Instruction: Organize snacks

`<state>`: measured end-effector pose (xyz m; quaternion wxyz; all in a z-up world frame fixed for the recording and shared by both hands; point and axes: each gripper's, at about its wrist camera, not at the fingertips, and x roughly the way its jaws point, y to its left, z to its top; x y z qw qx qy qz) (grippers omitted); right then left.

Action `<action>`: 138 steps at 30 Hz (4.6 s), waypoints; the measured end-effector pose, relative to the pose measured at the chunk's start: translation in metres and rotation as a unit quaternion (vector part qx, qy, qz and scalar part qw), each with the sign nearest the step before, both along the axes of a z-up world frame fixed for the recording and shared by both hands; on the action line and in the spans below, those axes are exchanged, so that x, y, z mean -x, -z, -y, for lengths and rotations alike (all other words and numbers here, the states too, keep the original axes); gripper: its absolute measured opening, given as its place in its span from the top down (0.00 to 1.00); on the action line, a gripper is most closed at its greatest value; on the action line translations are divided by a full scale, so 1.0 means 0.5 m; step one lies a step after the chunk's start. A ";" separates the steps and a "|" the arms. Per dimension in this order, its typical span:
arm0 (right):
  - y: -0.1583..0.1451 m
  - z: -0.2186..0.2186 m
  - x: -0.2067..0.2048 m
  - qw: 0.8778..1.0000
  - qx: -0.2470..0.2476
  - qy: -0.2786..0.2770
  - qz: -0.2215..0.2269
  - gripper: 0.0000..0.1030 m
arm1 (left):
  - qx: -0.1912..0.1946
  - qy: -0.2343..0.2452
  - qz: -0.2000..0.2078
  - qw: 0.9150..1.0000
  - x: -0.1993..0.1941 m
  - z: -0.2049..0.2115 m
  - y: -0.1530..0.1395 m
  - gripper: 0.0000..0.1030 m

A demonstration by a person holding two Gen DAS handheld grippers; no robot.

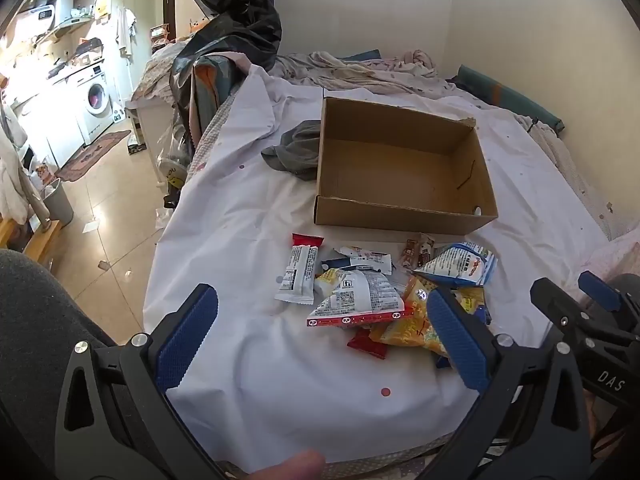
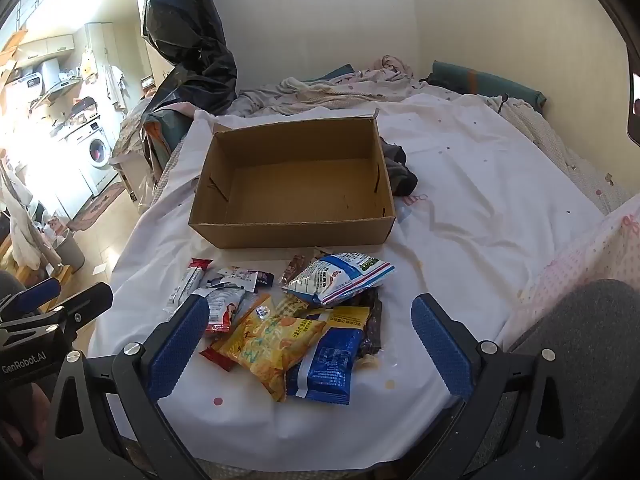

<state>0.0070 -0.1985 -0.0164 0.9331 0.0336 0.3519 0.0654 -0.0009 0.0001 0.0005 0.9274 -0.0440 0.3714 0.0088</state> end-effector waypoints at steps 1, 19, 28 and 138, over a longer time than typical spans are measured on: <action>0.000 0.000 0.000 1.000 0.001 0.000 0.000 0.00 | 0.002 0.003 0.001 1.000 0.001 0.001 -0.001 0.00; 0.001 -0.001 -0.001 1.000 0.001 0.000 0.001 0.00 | -0.001 0.003 -0.001 1.000 0.000 -0.001 -0.002 0.00; 0.001 -0.002 -0.001 1.000 0.001 0.000 0.001 0.00 | -0.001 0.003 -0.001 1.000 0.000 0.000 -0.003 0.00; 0.118 0.173 -0.236 0.939 -0.224 0.094 -0.244 0.00 | 0.081 0.041 -0.324 0.942 -0.205 0.016 0.138 0.58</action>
